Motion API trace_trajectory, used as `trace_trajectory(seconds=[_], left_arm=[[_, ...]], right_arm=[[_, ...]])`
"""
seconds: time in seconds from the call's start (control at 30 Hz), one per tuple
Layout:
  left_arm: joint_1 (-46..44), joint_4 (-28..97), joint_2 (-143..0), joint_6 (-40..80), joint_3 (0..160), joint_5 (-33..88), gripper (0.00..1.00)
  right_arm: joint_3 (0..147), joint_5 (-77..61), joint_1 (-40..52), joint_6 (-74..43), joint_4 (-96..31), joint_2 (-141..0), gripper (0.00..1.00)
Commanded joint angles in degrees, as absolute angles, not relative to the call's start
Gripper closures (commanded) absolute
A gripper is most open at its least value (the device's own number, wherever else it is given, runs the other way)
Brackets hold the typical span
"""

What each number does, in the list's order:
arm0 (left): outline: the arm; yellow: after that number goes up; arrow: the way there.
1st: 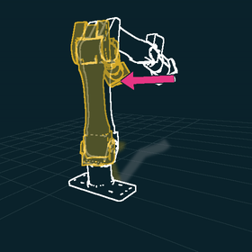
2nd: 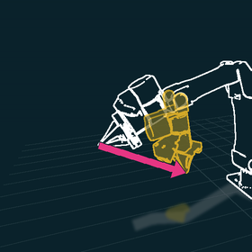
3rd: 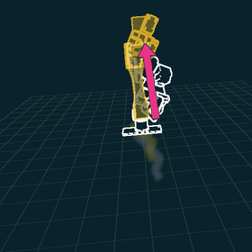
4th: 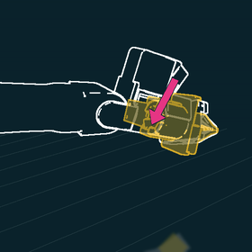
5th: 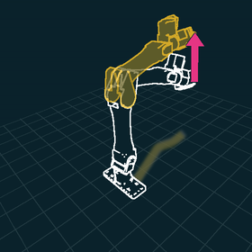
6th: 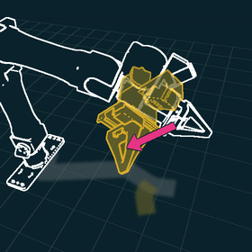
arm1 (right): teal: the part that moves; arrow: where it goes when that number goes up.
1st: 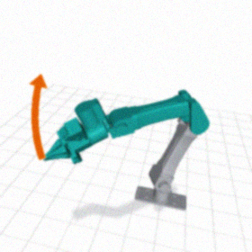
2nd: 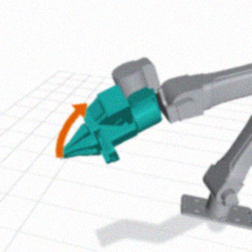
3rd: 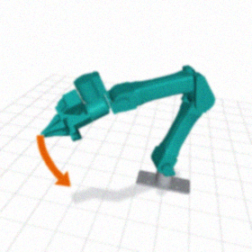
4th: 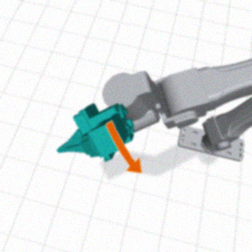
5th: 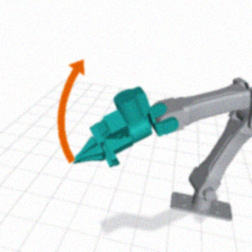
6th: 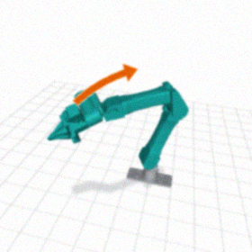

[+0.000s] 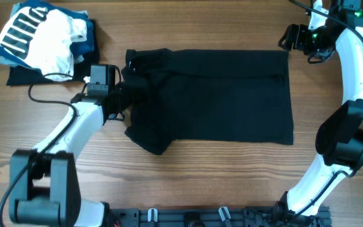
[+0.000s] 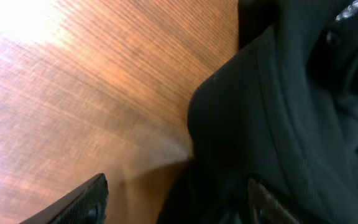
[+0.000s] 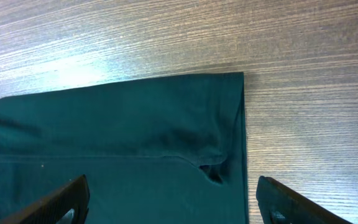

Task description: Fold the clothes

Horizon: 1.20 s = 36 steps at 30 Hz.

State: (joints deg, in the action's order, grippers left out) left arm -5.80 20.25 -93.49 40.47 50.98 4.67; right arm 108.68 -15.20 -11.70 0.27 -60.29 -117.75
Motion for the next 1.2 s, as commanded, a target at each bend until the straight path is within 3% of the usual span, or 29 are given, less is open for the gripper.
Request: trace_trajectory(seconds=[0.0,0.17,0.27,0.47,0.53,0.67,0.83,0.97,1.17], left_arm=[[-5.3,13.2,-99.6,40.8,50.7,7.7,0.28],[-5.3,1.9,-103.4,40.7,50.7,7.9,0.3],[-5.7,-1.2,-103.9,39.4,50.7,7.9,0.39],[-8.2,-6.3,-109.8,39.3,50.7,8.1,0.43],[-9.0,-7.7,-110.7,39.5,50.7,8.1,0.57],[-9.2,-8.1,-110.7,39.4,50.7,8.0,0.96],[-6.8,-4.6,-104.3,32.0,50.9,4.7,0.96],[-5.7,3.5,-93.1,22.7,51.2,-10.3,0.96],[-5.6,0.1,-88.5,12.1,51.2,-14.9,0.96]], right_arm=[[109.1,-15.0,-11.8,-0.2,-60.7,-117.9,0.13],[109.1,-15.1,-11.8,-0.2,-61.3,-117.9,0.13],[109.1,-15.1,-11.8,-0.7,-61.1,-117.9,0.13],[109.1,-15.1,-11.5,-1.7,-60.6,-117.9,0.13],[109.1,-15.1,-11.5,-1.7,-60.6,-117.9,0.13],[109.1,-15.1,-11.5,-1.7,-60.6,-117.9,0.13],[109.1,-15.0,-11.5,-1.6,-61.3,-117.9,0.13],[109.1,-15.1,-11.5,-1.6,-61.0,-117.9,0.13],[109.1,-15.0,-11.5,-1.6,-60.9,-117.9,0.13]])
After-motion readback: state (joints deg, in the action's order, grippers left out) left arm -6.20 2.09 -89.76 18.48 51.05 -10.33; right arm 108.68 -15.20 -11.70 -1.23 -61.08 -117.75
